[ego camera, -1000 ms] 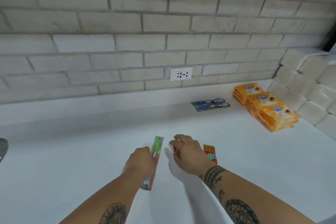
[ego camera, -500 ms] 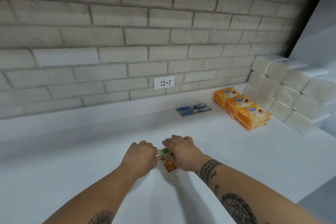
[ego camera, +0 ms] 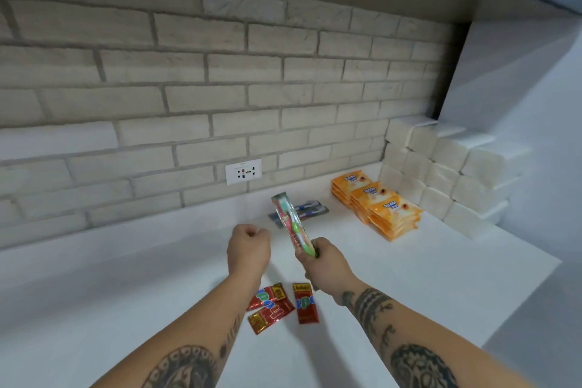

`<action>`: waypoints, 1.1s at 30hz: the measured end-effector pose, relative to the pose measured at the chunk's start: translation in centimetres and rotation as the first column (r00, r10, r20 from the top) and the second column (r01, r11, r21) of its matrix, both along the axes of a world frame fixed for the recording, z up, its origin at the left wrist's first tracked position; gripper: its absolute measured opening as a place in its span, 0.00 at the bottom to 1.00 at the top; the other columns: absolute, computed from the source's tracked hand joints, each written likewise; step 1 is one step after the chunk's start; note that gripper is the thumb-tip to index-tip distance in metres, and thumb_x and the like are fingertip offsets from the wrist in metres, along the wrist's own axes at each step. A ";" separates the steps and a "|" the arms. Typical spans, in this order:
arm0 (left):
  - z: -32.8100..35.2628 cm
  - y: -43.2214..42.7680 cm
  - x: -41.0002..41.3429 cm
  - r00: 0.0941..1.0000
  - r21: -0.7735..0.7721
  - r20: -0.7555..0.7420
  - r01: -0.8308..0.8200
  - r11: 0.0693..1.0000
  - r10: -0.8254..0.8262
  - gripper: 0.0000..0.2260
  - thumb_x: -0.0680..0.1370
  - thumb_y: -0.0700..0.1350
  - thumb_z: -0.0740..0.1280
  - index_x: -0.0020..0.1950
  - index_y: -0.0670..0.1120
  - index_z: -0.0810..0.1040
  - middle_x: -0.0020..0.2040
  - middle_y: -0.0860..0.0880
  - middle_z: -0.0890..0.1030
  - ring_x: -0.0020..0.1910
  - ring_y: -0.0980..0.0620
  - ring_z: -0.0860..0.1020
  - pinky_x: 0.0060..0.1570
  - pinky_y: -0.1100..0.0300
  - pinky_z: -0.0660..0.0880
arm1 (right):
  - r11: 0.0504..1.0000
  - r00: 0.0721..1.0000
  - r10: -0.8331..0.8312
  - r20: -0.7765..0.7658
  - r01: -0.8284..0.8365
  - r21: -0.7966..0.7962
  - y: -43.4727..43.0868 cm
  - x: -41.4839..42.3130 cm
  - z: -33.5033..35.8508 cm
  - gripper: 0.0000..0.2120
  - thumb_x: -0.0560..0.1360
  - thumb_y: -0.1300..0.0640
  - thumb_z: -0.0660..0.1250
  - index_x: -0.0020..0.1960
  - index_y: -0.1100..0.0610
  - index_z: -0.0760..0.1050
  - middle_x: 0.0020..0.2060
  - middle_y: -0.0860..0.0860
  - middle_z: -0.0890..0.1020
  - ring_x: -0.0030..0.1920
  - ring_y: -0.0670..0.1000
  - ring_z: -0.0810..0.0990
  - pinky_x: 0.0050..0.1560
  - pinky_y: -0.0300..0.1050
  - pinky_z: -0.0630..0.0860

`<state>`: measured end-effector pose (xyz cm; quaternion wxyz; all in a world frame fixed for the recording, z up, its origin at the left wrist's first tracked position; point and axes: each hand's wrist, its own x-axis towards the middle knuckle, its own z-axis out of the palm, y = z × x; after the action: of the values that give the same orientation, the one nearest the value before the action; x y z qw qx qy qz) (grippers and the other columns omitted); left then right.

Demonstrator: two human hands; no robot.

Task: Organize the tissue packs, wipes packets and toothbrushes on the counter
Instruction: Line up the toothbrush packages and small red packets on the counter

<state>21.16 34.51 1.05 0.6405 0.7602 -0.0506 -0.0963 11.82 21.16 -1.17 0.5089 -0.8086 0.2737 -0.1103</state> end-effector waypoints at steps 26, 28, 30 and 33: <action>-7.8 -16.9 7.6 0.800 0.547 0.041 0.484 0.683 -0.599 0.21 0.83 0.47 0.65 0.76 0.55 0.71 0.67 0.52 0.78 0.58 0.53 0.79 0.51 0.65 0.70 | 0.882 0.970 -0.236 0.052 0.191 0.431 -18.8 9.8 -5.6 0.14 0.79 0.56 0.73 0.62 0.58 0.76 0.45 0.57 0.84 0.36 0.51 0.82 0.39 0.44 0.82; -9.3 -17.7 8.3 0.814 0.603 0.122 0.393 0.694 -0.567 0.17 0.80 0.48 0.69 0.69 0.55 0.76 0.63 0.53 0.81 0.54 0.54 0.80 0.49 0.61 0.75 | 0.858 0.961 -0.276 0.027 0.234 0.457 -20.3 10.6 -6.7 0.15 0.79 0.55 0.74 0.62 0.58 0.75 0.46 0.57 0.85 0.37 0.51 0.83 0.39 0.45 0.83; -10.8 -18.2 8.8 0.833 0.632 0.137 0.343 0.695 -0.536 0.08 0.79 0.50 0.70 0.57 0.59 0.78 0.50 0.55 0.82 0.43 0.56 0.80 0.41 0.59 0.77 | 0.849 0.954 -0.299 0.006 0.263 0.459 -21.6 11.3 -8.0 0.16 0.78 0.55 0.75 0.62 0.57 0.74 0.47 0.58 0.85 0.35 0.49 0.83 0.34 0.42 0.82; -13.1 -18.8 9.5 0.830 0.704 0.180 0.267 0.659 -0.528 0.05 0.80 0.54 0.69 0.55 0.60 0.78 0.45 0.56 0.79 0.41 0.55 0.78 0.40 0.57 0.77 | 0.905 0.954 -0.301 -0.003 0.287 0.315 -22.6 11.8 -10.1 0.19 0.77 0.51 0.76 0.61 0.57 0.74 0.47 0.55 0.85 0.36 0.47 0.83 0.34 0.37 0.78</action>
<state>30.69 15.68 -12.08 0.2753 0.9070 -0.3015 -0.1035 23.65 -1.40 -11.28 0.6140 -0.6647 0.3945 -0.1597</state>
